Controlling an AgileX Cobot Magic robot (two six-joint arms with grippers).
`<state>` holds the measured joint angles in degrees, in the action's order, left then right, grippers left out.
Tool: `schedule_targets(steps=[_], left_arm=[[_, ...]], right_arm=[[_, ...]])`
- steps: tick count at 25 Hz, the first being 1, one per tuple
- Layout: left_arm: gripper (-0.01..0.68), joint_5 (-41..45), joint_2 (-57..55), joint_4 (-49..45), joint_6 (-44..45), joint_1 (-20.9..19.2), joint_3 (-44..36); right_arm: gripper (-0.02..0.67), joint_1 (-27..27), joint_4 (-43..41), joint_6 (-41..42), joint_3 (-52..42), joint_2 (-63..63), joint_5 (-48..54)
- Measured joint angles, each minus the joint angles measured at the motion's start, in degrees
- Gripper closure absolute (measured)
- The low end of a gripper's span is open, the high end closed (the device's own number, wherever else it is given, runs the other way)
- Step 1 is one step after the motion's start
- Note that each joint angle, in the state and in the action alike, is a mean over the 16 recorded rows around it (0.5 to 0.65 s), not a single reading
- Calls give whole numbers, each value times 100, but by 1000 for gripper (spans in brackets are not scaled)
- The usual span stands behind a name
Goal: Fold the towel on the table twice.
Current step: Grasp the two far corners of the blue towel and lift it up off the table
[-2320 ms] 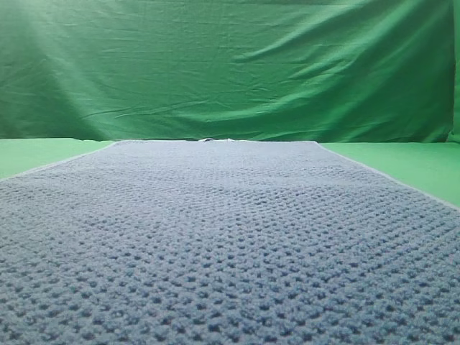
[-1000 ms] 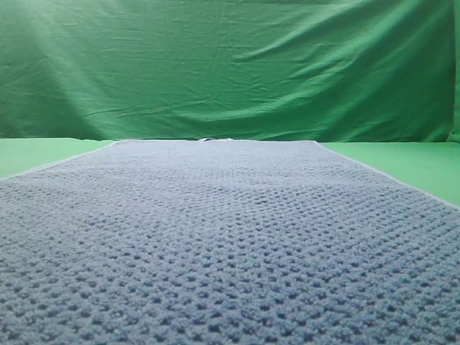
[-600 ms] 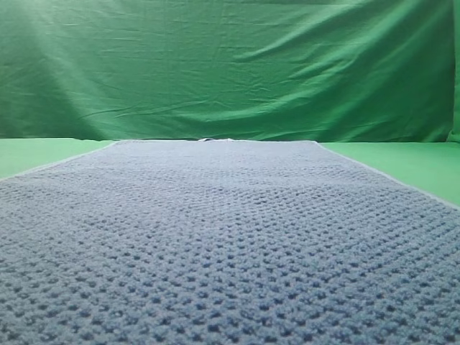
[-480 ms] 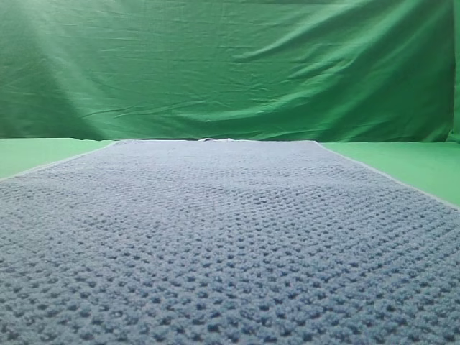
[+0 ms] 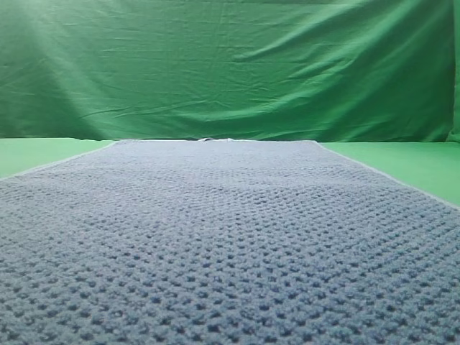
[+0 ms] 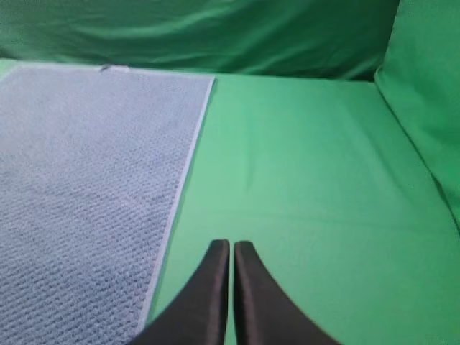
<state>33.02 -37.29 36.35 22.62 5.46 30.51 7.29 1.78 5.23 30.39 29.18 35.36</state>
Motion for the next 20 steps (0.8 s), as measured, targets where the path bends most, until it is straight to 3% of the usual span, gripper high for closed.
schedule_targets(steps=[9, 20], left_arm=[[673, 674, -1619, -1431, -786, 43, 1345], [673, 892, -3973, -2884, -1754, 441, 2731]], right_arm=[[649, 369, -47, 30, 1634, 2695, 805], [649, 1125, -73, -319, 3545, 5750, 1384]])
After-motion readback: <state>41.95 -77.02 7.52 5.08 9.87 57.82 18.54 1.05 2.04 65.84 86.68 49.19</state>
